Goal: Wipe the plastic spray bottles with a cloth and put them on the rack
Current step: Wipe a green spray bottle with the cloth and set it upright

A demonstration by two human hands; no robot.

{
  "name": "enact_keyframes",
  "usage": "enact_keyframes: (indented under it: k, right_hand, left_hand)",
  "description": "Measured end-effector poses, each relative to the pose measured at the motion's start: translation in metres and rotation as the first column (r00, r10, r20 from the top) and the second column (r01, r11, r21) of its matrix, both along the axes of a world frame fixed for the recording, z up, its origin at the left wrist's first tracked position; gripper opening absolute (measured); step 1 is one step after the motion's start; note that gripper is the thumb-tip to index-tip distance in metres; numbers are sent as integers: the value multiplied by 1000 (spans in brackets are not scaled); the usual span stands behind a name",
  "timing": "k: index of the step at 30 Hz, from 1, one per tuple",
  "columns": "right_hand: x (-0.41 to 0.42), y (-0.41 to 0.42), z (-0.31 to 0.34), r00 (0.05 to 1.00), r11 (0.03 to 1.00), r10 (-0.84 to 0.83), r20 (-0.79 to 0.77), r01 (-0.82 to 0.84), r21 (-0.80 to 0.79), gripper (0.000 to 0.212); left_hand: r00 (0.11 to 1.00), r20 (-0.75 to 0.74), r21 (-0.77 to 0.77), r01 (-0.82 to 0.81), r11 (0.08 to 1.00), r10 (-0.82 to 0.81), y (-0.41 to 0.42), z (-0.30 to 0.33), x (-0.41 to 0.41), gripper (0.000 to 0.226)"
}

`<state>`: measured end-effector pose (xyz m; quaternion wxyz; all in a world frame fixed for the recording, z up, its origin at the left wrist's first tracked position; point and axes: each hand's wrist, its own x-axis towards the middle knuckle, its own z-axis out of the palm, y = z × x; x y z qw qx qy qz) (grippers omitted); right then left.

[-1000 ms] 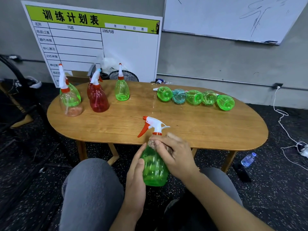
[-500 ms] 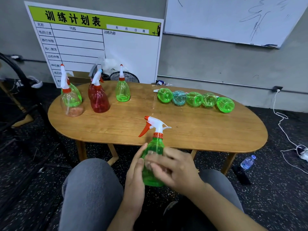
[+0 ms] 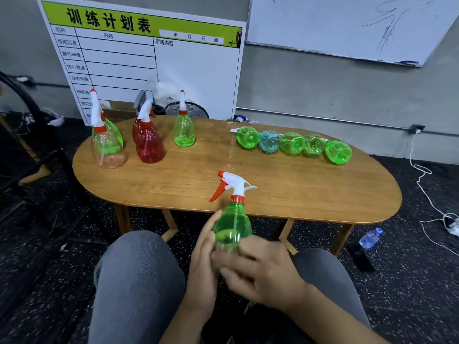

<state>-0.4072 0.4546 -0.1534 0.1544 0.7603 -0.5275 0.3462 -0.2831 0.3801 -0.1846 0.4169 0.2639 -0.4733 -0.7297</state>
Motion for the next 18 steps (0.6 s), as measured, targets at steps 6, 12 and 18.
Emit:
enact_keyframes:
  k: [6, 12, 18]
  right_hand:
    - [-12, -5, 4, 992, 999, 28, -122, -30, -16, 20]
    - [-35, -41, 16, 889, 981, -193, 415, 164, 105, 30]
    - [-34, -43, 11, 852, 971, -223, 473, 151, 186, 31]
  left_hand:
    - [999, -43, 54, 29, 998, -26, -1, 5, 0, 44]
    - [998, 58, -11, 23, 1000, -22, -3, -1, -2, 42]
    - [998, 59, -111, 31, 993, -25, -1, -1, -1, 54]
